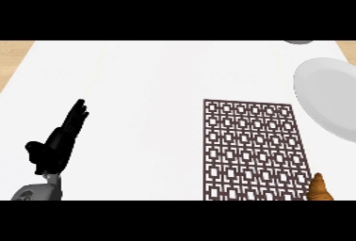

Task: Pick the bell pepper from the placemat and place it in the plate

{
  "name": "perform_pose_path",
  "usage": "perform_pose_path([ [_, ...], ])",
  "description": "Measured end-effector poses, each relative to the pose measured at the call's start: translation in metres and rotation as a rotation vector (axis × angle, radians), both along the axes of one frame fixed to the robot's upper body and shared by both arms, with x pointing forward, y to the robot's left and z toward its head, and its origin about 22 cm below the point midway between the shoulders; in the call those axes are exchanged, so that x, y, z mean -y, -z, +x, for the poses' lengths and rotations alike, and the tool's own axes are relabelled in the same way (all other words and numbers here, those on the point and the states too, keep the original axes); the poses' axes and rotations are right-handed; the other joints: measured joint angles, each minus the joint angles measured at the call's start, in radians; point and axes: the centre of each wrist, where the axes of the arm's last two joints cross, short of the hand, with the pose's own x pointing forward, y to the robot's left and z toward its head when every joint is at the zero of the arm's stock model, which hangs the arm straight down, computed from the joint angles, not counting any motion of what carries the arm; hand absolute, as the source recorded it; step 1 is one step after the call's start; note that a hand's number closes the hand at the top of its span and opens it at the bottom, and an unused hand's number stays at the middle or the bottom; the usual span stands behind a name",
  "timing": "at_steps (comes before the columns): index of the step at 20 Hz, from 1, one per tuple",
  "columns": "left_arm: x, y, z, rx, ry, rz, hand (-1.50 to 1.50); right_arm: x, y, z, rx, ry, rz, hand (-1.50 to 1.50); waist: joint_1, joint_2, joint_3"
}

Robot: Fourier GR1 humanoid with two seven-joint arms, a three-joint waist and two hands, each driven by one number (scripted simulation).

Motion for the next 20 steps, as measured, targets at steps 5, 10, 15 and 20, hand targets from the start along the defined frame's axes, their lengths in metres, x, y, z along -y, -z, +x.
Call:
perform_pose_path([
  [5, 0.003, 0.003, 0.005, 0.004, 0.001, 0.000, 0.00, -0.012, 0.015, 0.044, -0.016, -0.019, 0.019, 1.50, 0.005, 0.002, 0.000],
  [10, 0.006, -0.002, 0.003, 0.011, 0.010, 0.003, 0.00, -0.030, 0.039, 0.076, 0.024, 0.010, 0.088, 1.50, 0.012, 0.004, 0.001],
  [15, -0.002, -0.002, 0.004, 0.010, 0.009, 0.005, 0.00, -0.038, 0.057, 0.096, 0.054, 0.095, 0.183, -1.50, 0.013, 0.006, 0.002],
  [20, 0.007, 0.001, 0.007, 0.008, 0.012, -0.003, 0.00, -0.037, 0.064, 0.106, 0.045, 0.139, 0.276, -1.50, 0.014, 0.007, 0.002],
])
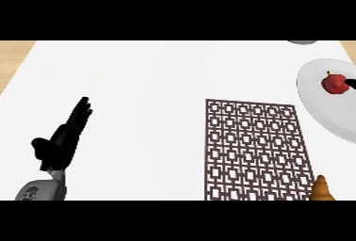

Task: Pick the bell pepper from the placemat and place it in the plate

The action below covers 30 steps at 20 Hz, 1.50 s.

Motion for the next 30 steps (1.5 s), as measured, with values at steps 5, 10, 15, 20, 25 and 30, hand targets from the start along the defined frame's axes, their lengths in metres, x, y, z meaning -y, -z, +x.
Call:
perform_pose_path([
  [5, 0.000, -0.003, -0.002, 0.005, -0.006, 0.002, 0.00, 0.010, -0.007, -0.001, 0.158, 0.052, 0.096, -1.50, 0.000, 0.000, 0.001],
  [10, -0.005, -0.002, -0.007, 0.005, -0.020, 0.003, 0.00, 0.035, -0.005, -0.023, 0.336, 0.086, 0.227, -1.50, -0.017, -0.004, 0.001],
  [15, -0.013, -0.002, -0.012, 0.003, -0.029, 0.004, 0.00, 0.076, 0.014, -0.072, 0.449, 0.085, 0.327, -1.50, -0.026, -0.006, 0.001],
  [20, -0.012, 0.002, -0.011, -0.002, -0.026, 0.003, 0.00, 0.111, 0.032, -0.127, 0.482, 0.052, 0.339, -1.50, -0.027, -0.005, 0.001],
  [25, -0.013, 0.001, -0.007, -0.004, -0.022, 0.001, 0.00, 0.132, 0.044, -0.173, 0.482, 0.002, 0.320, -1.50, -0.024, -0.005, 0.001],
  [30, -0.011, 0.000, -0.007, -0.007, -0.019, 0.004, 0.00, 0.143, 0.056, -0.210, 0.450, -0.029, 0.308, -1.50, -0.020, -0.004, 0.002],
])
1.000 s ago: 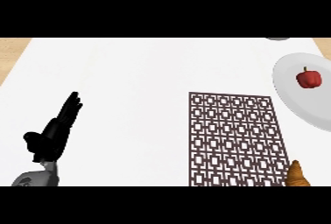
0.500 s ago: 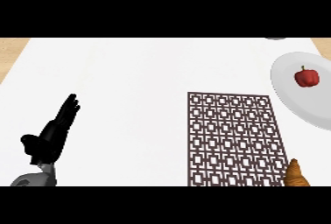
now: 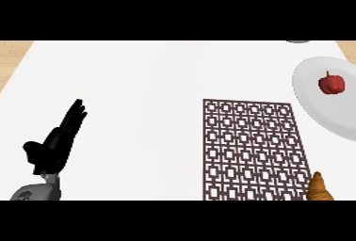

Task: Pick the bell pepper from the placemat and place it in the plate

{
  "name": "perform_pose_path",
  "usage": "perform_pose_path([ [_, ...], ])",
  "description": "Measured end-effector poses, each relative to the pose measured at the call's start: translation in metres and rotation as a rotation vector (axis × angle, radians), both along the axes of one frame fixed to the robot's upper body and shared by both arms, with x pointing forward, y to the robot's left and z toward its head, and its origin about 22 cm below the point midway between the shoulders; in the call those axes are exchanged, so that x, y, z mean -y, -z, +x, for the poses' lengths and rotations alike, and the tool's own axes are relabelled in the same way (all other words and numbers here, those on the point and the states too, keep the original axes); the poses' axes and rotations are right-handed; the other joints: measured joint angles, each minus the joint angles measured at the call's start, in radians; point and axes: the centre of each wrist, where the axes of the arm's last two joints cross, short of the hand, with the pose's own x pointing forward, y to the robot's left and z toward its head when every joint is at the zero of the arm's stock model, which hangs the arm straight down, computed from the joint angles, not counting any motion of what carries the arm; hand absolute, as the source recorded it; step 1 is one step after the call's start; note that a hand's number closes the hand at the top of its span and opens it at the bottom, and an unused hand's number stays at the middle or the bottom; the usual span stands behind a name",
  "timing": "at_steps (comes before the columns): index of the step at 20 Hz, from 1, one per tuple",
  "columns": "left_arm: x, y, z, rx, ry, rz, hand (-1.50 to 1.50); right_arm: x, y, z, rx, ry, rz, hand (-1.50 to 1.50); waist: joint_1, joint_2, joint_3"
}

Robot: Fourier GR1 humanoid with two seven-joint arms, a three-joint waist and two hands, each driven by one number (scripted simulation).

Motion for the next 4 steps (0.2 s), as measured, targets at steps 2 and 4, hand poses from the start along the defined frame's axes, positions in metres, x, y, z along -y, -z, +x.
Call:
perform_pose_path([
  [2, 0.001, 0.001, 0.001, 0.003, 0.000, 0.001, 0.00, 0.002, 0.004, -0.009, -0.011, -0.006, -0.007, -1.50, 0.002, 0.001, 0.001],
  [4, 0.001, -0.001, 0.000, 0.004, 0.001, -0.001, 0.00, 0.003, 0.007, -0.017, -0.016, -0.006, -0.016, -1.50, 0.004, 0.001, 0.001],
])
